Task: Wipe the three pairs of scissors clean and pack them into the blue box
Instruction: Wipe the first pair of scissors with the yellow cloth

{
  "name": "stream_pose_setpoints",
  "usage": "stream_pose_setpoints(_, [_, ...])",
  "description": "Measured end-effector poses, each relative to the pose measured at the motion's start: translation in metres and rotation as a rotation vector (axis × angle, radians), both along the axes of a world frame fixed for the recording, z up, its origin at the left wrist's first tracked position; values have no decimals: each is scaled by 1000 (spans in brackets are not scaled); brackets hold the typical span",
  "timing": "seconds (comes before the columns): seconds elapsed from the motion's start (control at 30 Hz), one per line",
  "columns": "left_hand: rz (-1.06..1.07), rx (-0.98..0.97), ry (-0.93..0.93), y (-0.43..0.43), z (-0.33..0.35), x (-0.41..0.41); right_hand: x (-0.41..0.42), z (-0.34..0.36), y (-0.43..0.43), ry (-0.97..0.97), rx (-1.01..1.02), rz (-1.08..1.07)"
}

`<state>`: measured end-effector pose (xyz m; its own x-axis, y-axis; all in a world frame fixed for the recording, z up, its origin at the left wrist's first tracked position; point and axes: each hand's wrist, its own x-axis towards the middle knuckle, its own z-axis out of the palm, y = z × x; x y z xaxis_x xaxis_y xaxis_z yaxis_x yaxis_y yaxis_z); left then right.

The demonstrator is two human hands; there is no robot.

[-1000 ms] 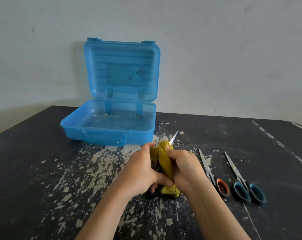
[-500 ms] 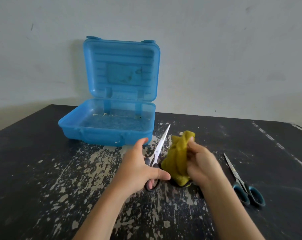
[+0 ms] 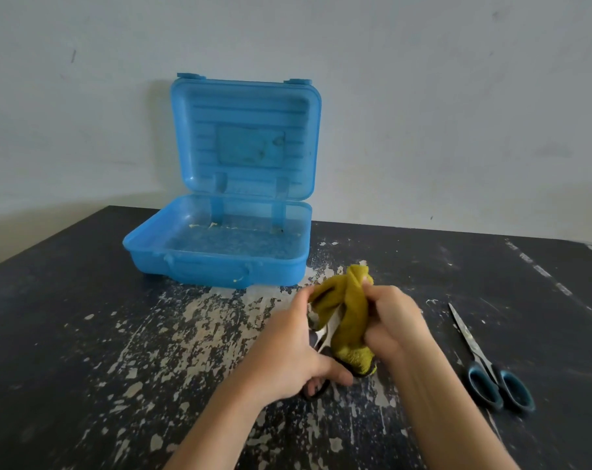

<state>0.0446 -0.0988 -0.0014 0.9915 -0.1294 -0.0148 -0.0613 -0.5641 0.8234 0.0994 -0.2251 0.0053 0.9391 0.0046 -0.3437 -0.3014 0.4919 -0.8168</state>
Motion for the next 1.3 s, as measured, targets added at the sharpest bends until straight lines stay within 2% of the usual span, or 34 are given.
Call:
stream_pose_setpoints(0.2, [0, 57, 89, 5, 6, -1, 10, -13, -7, -10, 133, -61])
stream_pose_setpoints(0.27, [5, 85, 129, 14, 7, -3, 13, -14, -14, -67, 224, -160])
stream_pose_setpoints(0.33, [31, 114, 136, 20, 8, -1, 7, -13, -19, -189, 170, -119])
stream_pose_setpoints(0.4, [59, 142, 139, 23, 7, 2, -8, -10, -14, -358, -73, 38])
stream_pose_setpoints(0.43, [70, 141, 140, 24, 6, 3, -18, -8, -7, -476, -278, 120])
stream_pose_setpoints(0.53, [123, 146, 69, 27, 4, 4, -29, -15, 19, -996, -952, 341])
stream_pose_setpoints(0.57, [140, 184, 39, 28, 4, 4, -27, -20, 24, -1126, -1093, 345])
stream_pose_setpoints(0.63, [159, 232, 10, 28, 5, 4, -22, -25, 26, -1246, -1208, 328])
stream_pose_setpoints(0.9, [160, 151, 45, 20, 11, 3, -13, -31, 20, -1240, -1310, 155])
stream_pose_setpoints(1.1, [99, 209, 70, 24, 10, 0, -17, -31, 18, -1293, -1434, 369])
stream_pose_setpoints(1.17, [80, 229, 63, 21, 7, 0, -17, -33, 14, -1251, -1473, 376])
stream_pose_setpoints(1.3, [65, 271, 4, 16, 6, 2, -17, -31, 16, -1123, -1330, 302])
